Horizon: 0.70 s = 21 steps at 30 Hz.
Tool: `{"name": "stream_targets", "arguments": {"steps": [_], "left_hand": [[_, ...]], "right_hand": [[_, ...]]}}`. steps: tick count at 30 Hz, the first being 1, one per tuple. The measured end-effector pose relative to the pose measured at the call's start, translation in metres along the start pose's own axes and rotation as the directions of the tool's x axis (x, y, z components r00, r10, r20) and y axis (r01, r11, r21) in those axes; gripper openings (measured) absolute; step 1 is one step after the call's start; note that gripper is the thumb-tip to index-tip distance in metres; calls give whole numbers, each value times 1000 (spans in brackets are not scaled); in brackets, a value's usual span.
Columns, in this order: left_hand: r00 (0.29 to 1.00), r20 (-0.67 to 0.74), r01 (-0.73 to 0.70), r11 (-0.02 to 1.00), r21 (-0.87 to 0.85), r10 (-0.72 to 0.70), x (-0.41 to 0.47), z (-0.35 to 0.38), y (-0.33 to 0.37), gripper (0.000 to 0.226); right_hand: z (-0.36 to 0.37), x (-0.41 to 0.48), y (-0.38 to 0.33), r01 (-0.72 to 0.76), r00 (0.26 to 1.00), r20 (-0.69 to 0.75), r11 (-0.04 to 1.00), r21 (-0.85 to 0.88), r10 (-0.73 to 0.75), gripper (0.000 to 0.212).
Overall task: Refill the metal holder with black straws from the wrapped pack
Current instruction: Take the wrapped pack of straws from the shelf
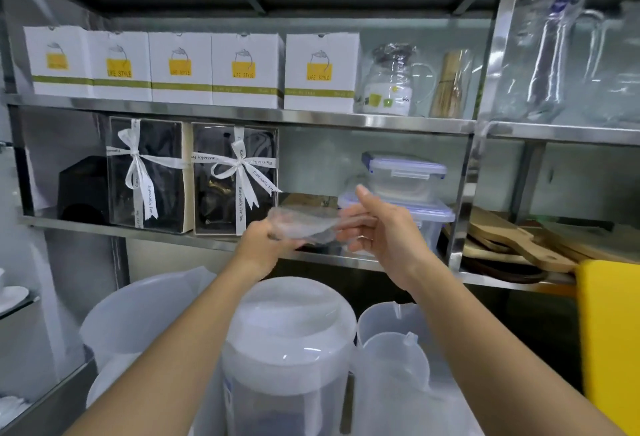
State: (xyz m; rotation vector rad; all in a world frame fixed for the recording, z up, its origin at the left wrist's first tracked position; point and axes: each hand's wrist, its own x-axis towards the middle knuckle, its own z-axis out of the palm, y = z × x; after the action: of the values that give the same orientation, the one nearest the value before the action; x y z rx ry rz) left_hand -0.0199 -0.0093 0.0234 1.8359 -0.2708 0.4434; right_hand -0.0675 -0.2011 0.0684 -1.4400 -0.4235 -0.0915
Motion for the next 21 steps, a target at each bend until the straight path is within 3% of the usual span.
{"name": "stream_targets", "arguments": {"steps": [3, 7, 11, 13, 17, 21], "left_hand": [[996, -85, -28, 988, -155, 15, -12, 5, 31, 7], [983, -151, -127, 975, -181, 100, -26, 2, 62, 10], [977, -140, -186, 961, -206, 159, -41, -1, 94, 12], [974, -155, -199, 953, -231, 166, -49, -2, 107, 13], [974, -119, -219, 933, -286, 192, -80, 2, 137, 14], [973, -84, -229, 912, -339, 213, -118, 13, 150, 18]], "right_hand": [[-10, -11, -16, 123, 989, 71, 988, 94, -130, 48], [-20, -21, -37, 171, 983, -34, 970, -174, -180, 48], [-24, -39, -49, 91, 996, 48, 959, -270, -81, 63], [-23, -53, -54, 87, 996, 58, 961, -262, -74, 48], [-23, -83, -64, 118, 989, -60, 968, -223, -134, 18], [-28, -117, -64, 129, 986, -87, 980, -149, -143, 11]]}}
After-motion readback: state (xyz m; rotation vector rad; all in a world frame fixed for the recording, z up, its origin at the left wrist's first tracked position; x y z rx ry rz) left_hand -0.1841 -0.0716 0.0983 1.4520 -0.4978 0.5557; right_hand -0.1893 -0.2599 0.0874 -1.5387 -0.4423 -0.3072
